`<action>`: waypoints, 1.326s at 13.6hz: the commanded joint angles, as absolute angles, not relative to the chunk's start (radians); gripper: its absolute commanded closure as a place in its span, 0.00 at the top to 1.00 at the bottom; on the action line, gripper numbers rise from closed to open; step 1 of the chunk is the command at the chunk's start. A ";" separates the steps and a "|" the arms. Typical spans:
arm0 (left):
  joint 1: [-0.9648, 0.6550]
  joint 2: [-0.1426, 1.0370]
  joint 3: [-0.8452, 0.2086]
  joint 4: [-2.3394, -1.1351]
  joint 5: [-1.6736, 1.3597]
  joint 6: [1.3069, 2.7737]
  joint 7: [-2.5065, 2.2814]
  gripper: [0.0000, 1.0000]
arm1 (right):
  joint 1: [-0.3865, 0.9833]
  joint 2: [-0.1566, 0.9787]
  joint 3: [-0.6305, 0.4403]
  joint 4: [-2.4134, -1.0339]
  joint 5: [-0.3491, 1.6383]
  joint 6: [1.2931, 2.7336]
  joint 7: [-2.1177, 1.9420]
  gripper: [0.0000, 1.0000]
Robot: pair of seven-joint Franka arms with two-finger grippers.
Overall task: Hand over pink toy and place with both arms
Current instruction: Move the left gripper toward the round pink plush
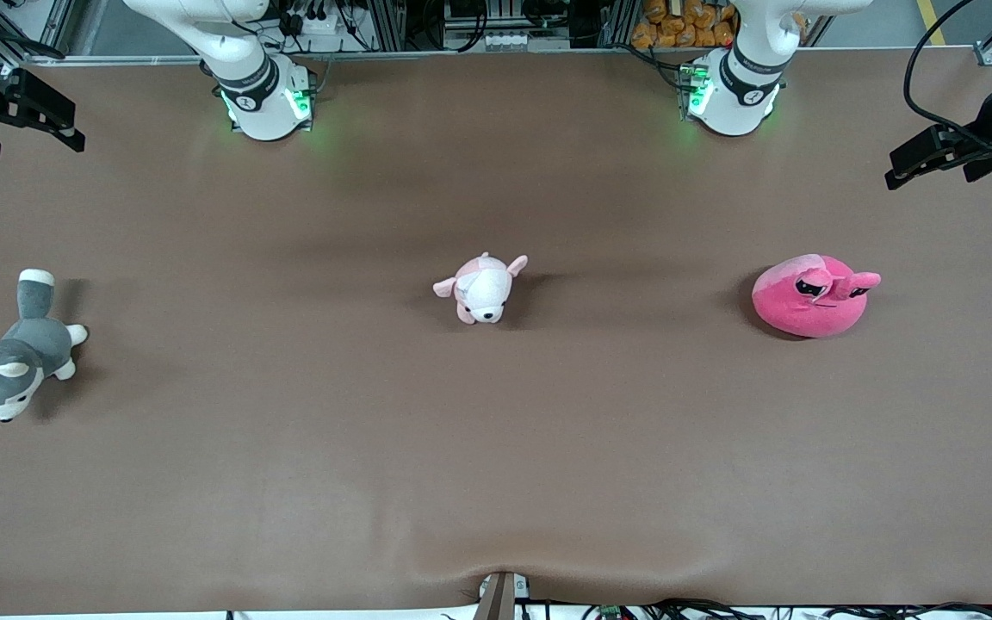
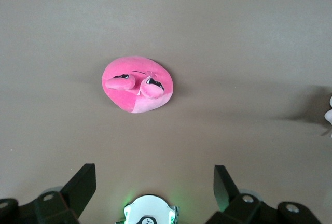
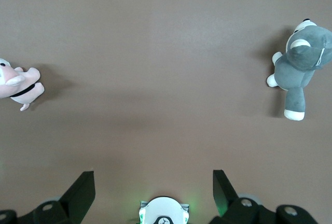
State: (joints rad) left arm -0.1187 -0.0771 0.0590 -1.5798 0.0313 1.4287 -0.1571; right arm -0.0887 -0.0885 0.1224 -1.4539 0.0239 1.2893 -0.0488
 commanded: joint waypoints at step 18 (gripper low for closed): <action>-0.032 -0.006 0.057 -1.723 0.020 1.555 -0.849 1.00 | -0.104 -0.112 0.127 -1.479 0.038 1.295 -0.055 1.00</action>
State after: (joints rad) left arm -0.0304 -0.0251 0.0574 -1.7149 0.0313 1.5352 -0.6981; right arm -0.0897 -0.0885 0.1216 -1.4575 0.0241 1.2888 -0.0488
